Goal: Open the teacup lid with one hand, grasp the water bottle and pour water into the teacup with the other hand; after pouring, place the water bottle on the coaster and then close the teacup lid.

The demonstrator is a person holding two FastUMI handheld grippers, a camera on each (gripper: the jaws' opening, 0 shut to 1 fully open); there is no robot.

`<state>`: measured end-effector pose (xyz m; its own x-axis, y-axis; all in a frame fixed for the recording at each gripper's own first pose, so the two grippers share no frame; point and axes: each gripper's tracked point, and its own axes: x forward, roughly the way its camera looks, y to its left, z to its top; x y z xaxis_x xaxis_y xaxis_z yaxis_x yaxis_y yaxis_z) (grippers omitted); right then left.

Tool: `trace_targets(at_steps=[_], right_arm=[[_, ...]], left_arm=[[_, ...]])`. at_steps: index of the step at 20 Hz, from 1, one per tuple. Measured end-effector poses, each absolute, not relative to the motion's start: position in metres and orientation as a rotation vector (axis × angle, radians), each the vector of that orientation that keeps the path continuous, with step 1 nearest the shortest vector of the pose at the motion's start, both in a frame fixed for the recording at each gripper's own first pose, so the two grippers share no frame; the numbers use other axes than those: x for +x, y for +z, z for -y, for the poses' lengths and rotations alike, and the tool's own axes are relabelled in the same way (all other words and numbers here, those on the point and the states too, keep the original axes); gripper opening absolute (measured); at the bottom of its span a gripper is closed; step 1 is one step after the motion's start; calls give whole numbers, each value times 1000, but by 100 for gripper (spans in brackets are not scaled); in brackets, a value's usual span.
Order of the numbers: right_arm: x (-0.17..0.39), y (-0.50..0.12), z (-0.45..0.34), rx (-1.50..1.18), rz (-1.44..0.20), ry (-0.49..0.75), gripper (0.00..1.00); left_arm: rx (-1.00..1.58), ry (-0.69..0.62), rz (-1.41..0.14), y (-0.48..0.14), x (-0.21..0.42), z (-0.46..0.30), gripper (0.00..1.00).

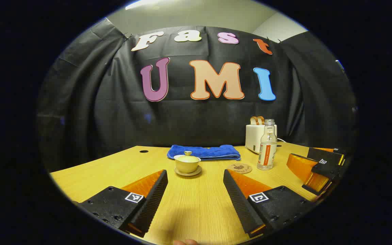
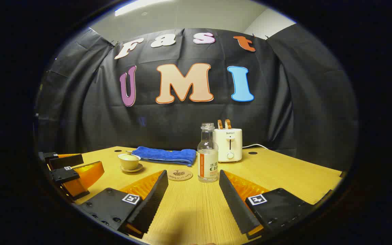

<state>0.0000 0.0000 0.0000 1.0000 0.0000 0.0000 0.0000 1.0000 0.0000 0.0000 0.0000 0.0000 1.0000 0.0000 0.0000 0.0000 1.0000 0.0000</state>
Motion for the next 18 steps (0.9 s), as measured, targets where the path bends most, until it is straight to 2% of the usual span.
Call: trace_targets(at_steps=[1, 2, 3, 6, 8, 9, 18], right_arm=[[-1, 1, 2, -1, 3, -12, 94], [-2, 2, 4, 0, 5, -22, 98], [-2, 1, 4, -1, 4, -25, 94], [-2, 1, 4, -1, 3, -25, 100], [-2, 2, 4, -1, 3, -25, 94], [-2, 1, 4, -1, 2, -25, 98], [-2, 1, 4, -2, 4, -25, 98]], left_arm=[[1, 0, -4, -1, 1, 0, 95], [0, 0, -4, -1, 1, 0, 95], [-1, -1, -3, -1, 1, 0, 95], [0, -1, -4, -1, 0, 0, 95], [0, -1, -4, -1, 0, -1, 95], [0, -1, -4, -1, 1, 0, 95], [0, -4, -4, -2, 1, 0, 96]])
